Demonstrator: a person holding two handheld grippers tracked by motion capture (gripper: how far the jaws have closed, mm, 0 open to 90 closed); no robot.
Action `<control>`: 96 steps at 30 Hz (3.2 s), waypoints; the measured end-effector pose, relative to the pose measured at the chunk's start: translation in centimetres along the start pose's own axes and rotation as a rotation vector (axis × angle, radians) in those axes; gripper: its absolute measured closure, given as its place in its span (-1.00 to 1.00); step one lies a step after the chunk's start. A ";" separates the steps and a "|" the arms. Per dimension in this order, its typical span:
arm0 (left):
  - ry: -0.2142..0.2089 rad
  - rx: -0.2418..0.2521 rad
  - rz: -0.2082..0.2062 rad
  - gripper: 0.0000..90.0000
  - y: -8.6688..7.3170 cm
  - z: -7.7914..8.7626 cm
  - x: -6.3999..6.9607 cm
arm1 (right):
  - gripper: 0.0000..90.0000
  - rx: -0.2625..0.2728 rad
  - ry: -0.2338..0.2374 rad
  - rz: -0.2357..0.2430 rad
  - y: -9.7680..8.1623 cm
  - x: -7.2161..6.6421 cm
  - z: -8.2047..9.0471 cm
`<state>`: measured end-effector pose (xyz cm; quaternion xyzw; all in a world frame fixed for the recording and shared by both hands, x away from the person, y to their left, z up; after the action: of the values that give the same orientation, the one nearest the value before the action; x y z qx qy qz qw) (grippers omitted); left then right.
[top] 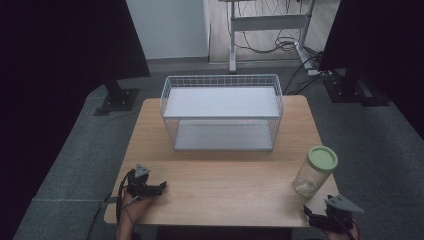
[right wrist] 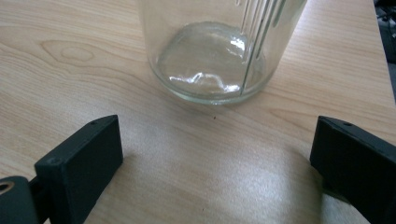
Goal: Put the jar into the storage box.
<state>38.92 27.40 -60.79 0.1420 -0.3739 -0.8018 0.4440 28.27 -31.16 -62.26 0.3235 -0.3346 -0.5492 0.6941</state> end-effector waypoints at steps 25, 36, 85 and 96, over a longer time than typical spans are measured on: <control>0.000 0.000 0.000 -0.94 0.0 0.0 0.0 | -0.92 -0.001 0.041 -0.041 -0.2 0.1 0.7; 0.000 0.000 0.000 -0.94 0.0 0.0 0.0 | -0.95 0.010 0.055 -0.056 0.7 0.3 1.0; 0.000 0.002 0.002 -0.94 0.0 0.0 0.0 | -0.95 0.209 0.019 -0.020 10.0 0.0 1.1; 0.000 0.002 0.002 -0.94 0.0 0.0 0.0 | -0.77 0.274 -0.018 -0.031 11.2 -0.1 -0.2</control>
<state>38.92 27.38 -60.80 0.1421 -0.3748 -0.8011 0.4445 34.50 -28.92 -53.22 0.4153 -0.4077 -0.5119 0.6318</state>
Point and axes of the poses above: each handheld gripper's, and its own axes: z roughly backward along the jaws, y roughly out of its top, x roughly to its right, the point moved 7 cm from there along -z, roughly forward along the jaws, and after that the axes turned 11 degrees about -y, right-handed, at the moved point
